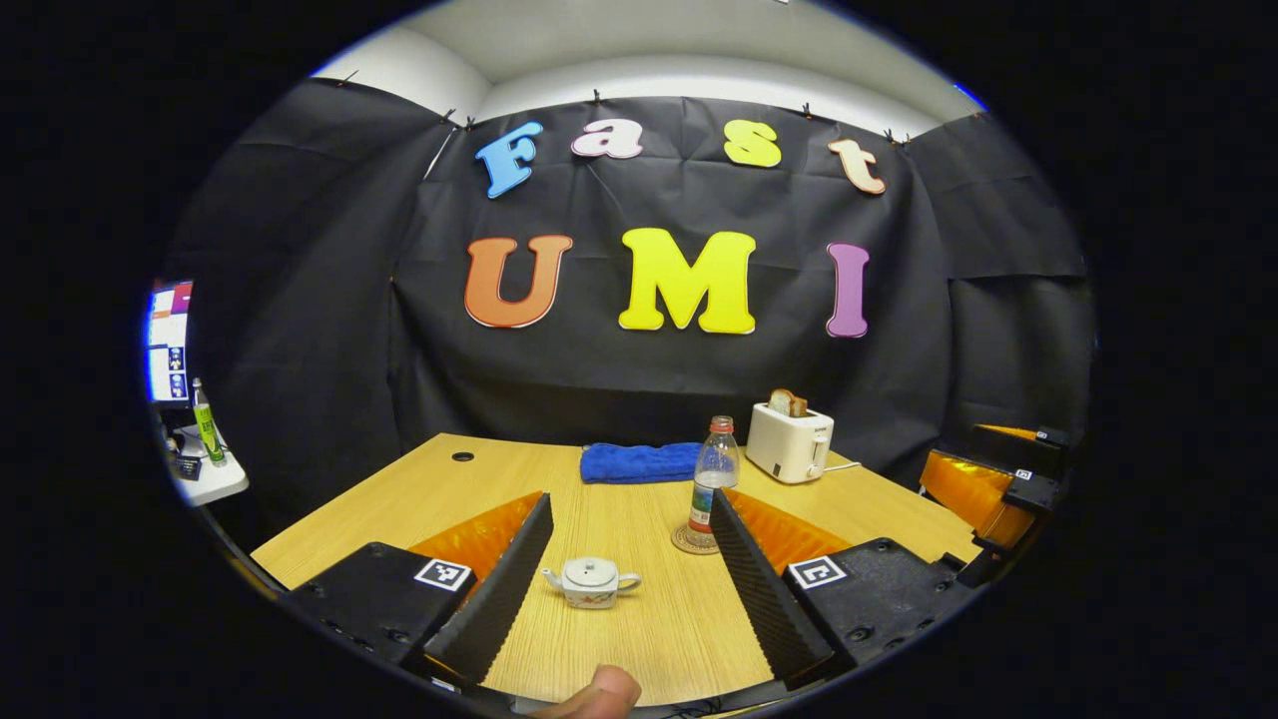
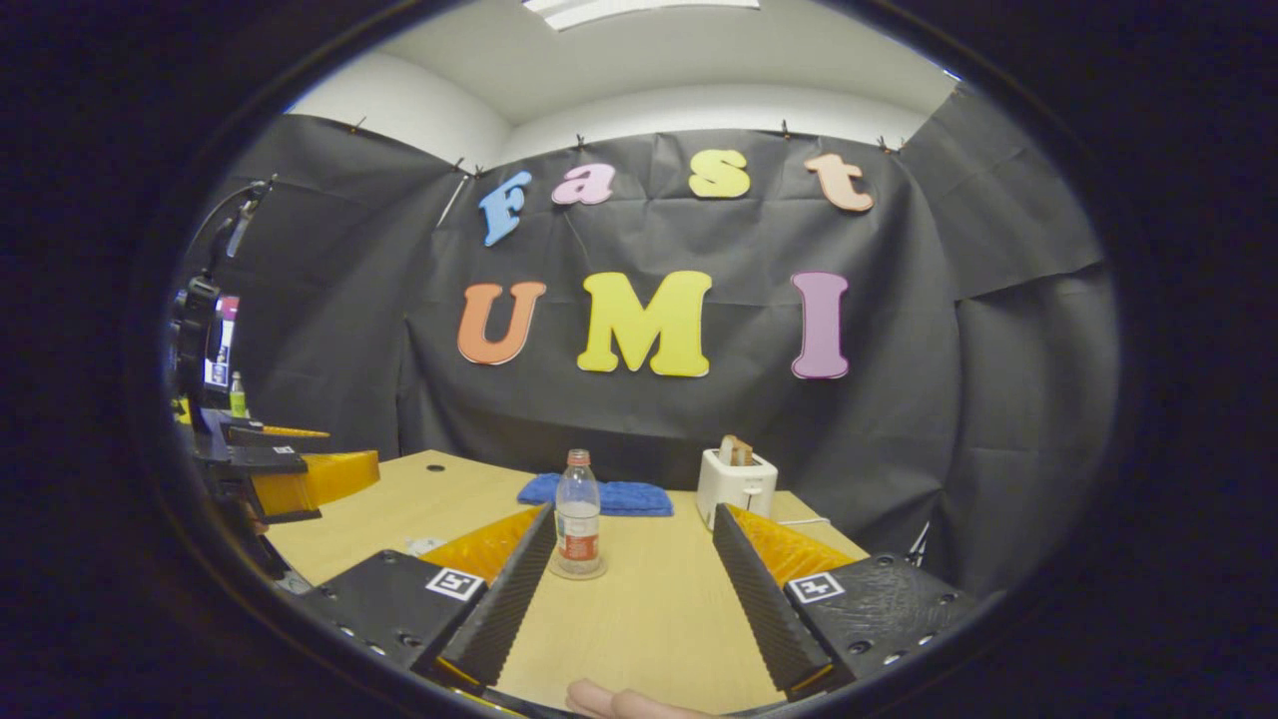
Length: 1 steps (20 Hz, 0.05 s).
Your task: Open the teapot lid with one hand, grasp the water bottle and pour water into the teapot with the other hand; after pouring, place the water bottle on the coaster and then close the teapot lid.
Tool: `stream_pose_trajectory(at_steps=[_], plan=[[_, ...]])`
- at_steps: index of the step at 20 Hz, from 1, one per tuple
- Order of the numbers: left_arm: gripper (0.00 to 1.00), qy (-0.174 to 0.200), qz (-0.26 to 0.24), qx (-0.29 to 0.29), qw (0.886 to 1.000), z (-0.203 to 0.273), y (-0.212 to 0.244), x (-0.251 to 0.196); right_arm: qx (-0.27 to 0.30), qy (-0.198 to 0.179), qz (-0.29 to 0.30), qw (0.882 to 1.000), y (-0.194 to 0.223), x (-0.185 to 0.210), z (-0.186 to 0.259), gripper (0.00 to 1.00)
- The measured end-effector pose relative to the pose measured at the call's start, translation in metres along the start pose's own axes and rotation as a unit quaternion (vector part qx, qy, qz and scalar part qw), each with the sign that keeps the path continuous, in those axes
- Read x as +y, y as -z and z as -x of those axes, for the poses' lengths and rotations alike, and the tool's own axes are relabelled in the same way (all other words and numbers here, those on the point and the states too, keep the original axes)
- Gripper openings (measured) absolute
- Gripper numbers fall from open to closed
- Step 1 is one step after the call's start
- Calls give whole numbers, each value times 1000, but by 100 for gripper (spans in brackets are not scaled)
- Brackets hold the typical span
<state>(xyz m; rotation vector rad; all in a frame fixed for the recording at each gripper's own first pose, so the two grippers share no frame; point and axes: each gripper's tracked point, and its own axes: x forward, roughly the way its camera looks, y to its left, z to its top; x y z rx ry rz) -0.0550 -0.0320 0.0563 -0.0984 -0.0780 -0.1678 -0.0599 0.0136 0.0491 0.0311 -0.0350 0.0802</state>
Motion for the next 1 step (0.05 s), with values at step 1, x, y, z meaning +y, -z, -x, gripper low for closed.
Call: stream_pose_trajectory(at_steps=[1], plan=[[99, 3, 2, 2, 1000, 2, 2, -3, -1, 1, 3, 1000, 0, 1, 1, 94]])
